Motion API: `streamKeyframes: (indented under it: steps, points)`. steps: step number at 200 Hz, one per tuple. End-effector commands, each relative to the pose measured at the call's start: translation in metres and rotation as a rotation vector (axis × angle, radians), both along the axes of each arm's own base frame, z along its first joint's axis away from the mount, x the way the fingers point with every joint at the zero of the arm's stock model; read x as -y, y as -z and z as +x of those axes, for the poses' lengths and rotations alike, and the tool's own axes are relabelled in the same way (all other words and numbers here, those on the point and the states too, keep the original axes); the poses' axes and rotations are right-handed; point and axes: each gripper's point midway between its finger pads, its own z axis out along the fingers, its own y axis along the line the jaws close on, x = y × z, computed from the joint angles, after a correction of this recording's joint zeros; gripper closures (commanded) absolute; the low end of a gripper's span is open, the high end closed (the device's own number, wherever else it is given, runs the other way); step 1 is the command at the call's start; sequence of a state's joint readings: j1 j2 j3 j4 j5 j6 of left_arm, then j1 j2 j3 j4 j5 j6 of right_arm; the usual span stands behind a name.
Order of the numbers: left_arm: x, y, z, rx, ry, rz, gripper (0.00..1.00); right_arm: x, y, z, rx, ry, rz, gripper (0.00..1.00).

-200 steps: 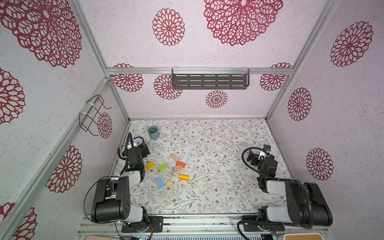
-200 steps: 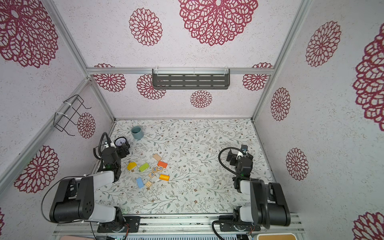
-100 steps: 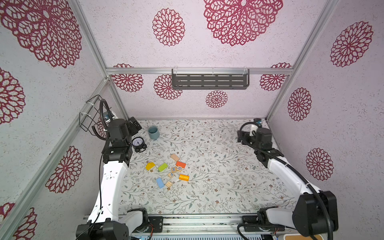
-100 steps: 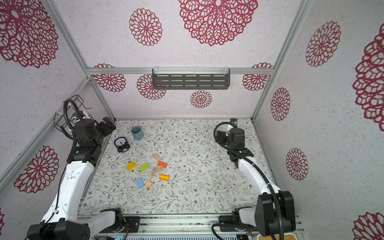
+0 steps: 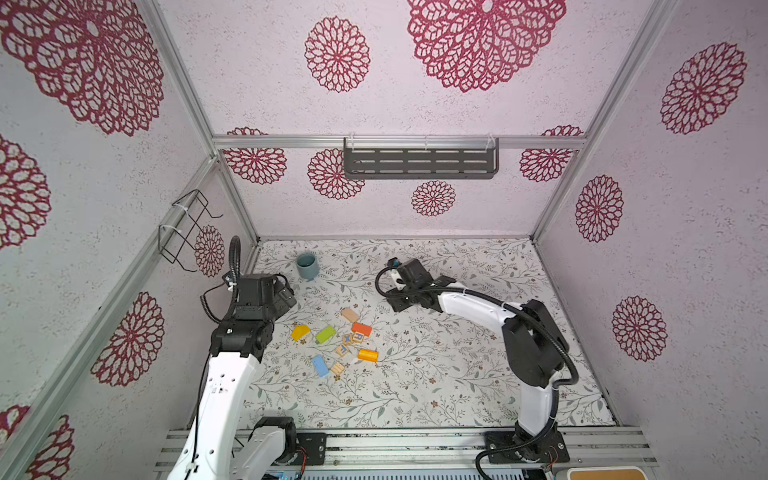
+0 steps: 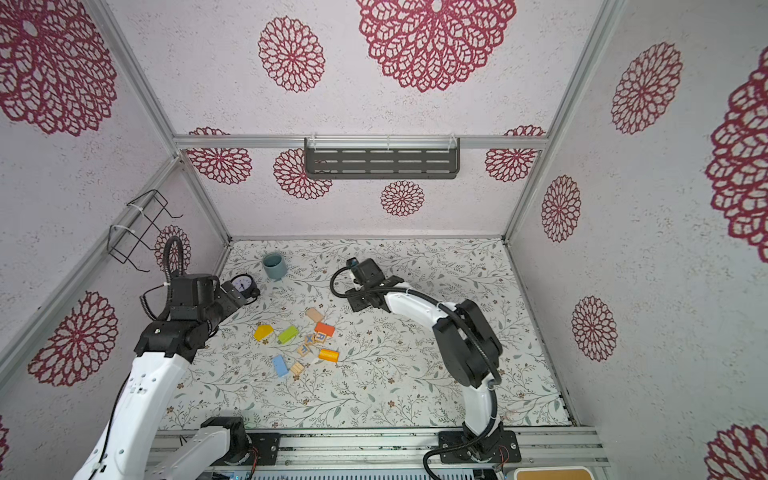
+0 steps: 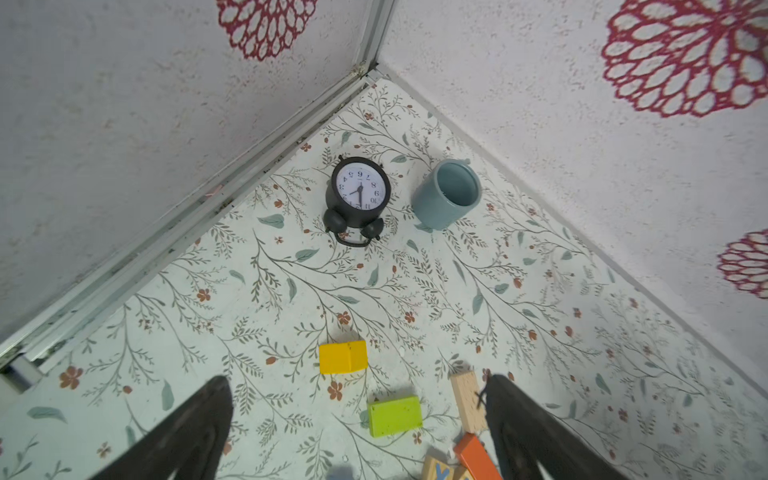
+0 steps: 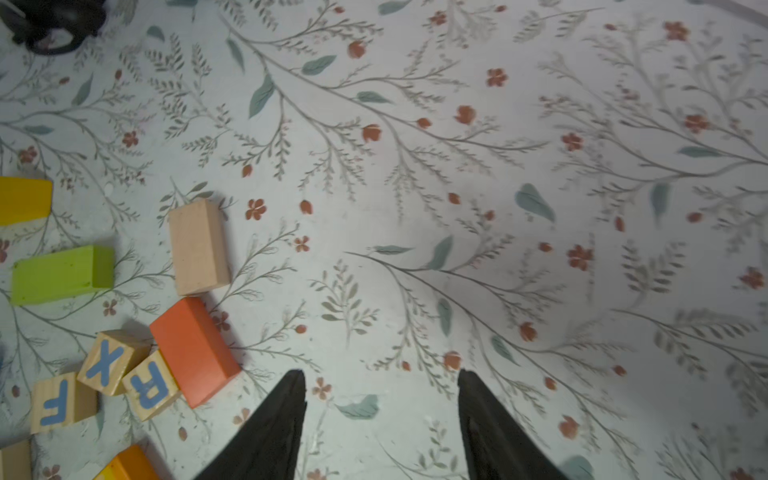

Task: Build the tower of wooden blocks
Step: 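Reach the right gripper over the plain wooden block while the left arm rises, then close the right gripper on the plain natural wooden block and lift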

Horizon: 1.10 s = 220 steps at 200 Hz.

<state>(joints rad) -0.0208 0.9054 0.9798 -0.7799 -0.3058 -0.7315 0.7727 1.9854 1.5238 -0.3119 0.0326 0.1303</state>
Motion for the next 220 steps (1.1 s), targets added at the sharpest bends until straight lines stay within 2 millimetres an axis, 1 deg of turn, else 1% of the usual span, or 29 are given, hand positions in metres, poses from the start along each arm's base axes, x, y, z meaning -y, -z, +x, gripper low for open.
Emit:
streamKeyframes:
  steps: [1, 22, 43, 47, 52, 57, 81, 104, 126, 133, 154, 171, 190, 220]
  points:
    - [0.011, 0.004, -0.013, 0.061, 0.025, -0.083, 0.03, -0.027, -0.014, -0.013, 0.024, -0.094, -0.044, 0.38]
    - [0.015, 0.021, -0.028, 0.048, 0.017, -0.125, 0.03, -0.047, -0.007, -0.014, 0.003, -0.139, -0.043, 0.35]
    - [0.016, 0.034, -0.036, 0.034, 0.017, -0.136, 0.03, -0.070, -0.003, -0.020, -0.010, -0.204, -0.018, 0.33]
    - [0.015, 0.035, -0.036, 0.033, 0.015, -0.132, 0.03, -0.075, -0.002, -0.021, -0.009, -0.219, -0.014, 0.32]
    - [0.014, 0.038, -0.038, 0.026, 0.011, -0.124, 0.03, -0.081, -0.001, -0.022, -0.005, -0.234, -0.011, 0.26]
    - [0.013, 0.039, -0.039, 0.022, 0.006, -0.120, 0.03, -0.086, 0.002, -0.023, -0.003, -0.249, -0.013, 0.25]
    - [0.015, 0.044, -0.044, 0.007, 0.013, -0.130, 0.03, -0.103, 0.015, -0.020, 0.004, -0.269, -0.025, 0.27]
    - [0.018, 0.042, -0.044, 0.010, 0.034, -0.135, 0.03, -0.112, 0.027, -0.017, -0.019, -0.263, -0.022, 0.31]
    - [0.016, 0.038, -0.044, 0.004, 0.030, -0.121, 0.03, -0.121, 0.035, -0.016, -0.031, -0.264, -0.011, 0.35]
    - [0.016, 0.037, -0.043, 0.002, 0.030, -0.117, 0.03, -0.122, 0.041, -0.016, -0.038, -0.264, -0.018, 0.37]
    - [0.017, 0.034, -0.037, 0.005, 0.039, -0.113, 0.03, -0.127, 0.050, -0.016, -0.048, -0.257, -0.027, 0.37]
    - [0.017, 0.031, -0.033, 0.009, 0.045, -0.113, 0.03, -0.132, 0.054, -0.018, -0.050, -0.253, -0.019, 0.37]
    - [0.017, 0.031, -0.030, 0.005, 0.048, -0.116, 0.03, -0.133, 0.060, -0.018, -0.054, -0.245, -0.032, 0.39]
    - [0.016, 0.034, -0.030, 0.002, 0.049, -0.128, 0.03, -0.129, 0.064, -0.016, -0.054, -0.226, -0.061, 0.49]
